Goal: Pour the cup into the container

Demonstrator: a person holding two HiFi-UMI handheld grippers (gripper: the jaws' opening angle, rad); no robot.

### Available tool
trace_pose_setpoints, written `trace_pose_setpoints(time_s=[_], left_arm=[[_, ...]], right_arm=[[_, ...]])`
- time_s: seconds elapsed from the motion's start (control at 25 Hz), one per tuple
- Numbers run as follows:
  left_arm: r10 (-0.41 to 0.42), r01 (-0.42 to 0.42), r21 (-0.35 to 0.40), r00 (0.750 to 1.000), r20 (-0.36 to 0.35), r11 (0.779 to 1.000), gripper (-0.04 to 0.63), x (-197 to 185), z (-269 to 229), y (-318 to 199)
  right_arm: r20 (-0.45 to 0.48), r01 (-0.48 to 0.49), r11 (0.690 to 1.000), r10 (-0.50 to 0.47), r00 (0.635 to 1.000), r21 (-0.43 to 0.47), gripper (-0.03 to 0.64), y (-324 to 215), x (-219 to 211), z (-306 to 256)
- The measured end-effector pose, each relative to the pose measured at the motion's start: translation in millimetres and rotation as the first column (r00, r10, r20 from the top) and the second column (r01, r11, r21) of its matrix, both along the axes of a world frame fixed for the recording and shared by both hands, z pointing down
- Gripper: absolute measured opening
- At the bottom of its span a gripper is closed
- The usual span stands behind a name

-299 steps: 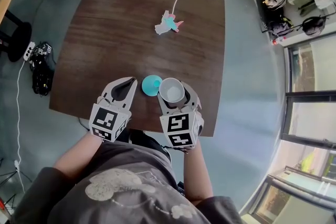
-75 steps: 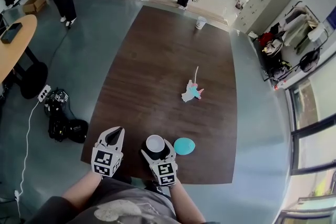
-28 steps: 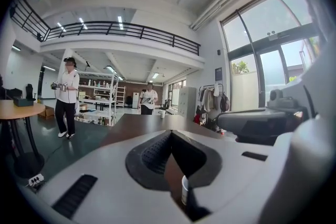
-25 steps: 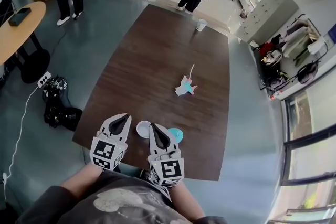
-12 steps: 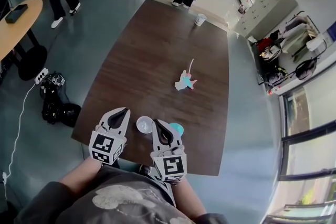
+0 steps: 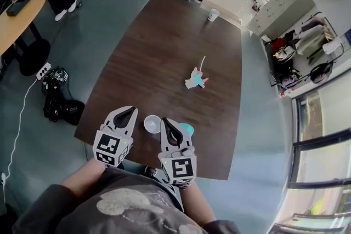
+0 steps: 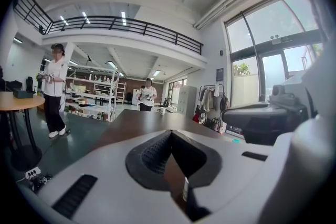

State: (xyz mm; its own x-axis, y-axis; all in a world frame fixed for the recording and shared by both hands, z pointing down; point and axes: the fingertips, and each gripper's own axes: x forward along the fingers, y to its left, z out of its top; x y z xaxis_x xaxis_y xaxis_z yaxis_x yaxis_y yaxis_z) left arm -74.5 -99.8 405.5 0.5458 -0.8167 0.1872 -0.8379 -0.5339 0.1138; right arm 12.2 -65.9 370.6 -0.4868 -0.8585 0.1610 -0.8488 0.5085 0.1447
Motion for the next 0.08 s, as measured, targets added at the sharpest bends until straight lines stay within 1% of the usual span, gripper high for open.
trace_pose_setpoints(time_s=[0.08], left_arm=[[-0.003, 0.003, -0.001, 1.0, 0.0, 1.0, 0.008, -1.1, 0.3, -0.1]], right_arm=[[-0.002, 0.007, 1.0, -0.007, 1.0, -0.005, -0.014, 0.9, -2.4, -0.5]])
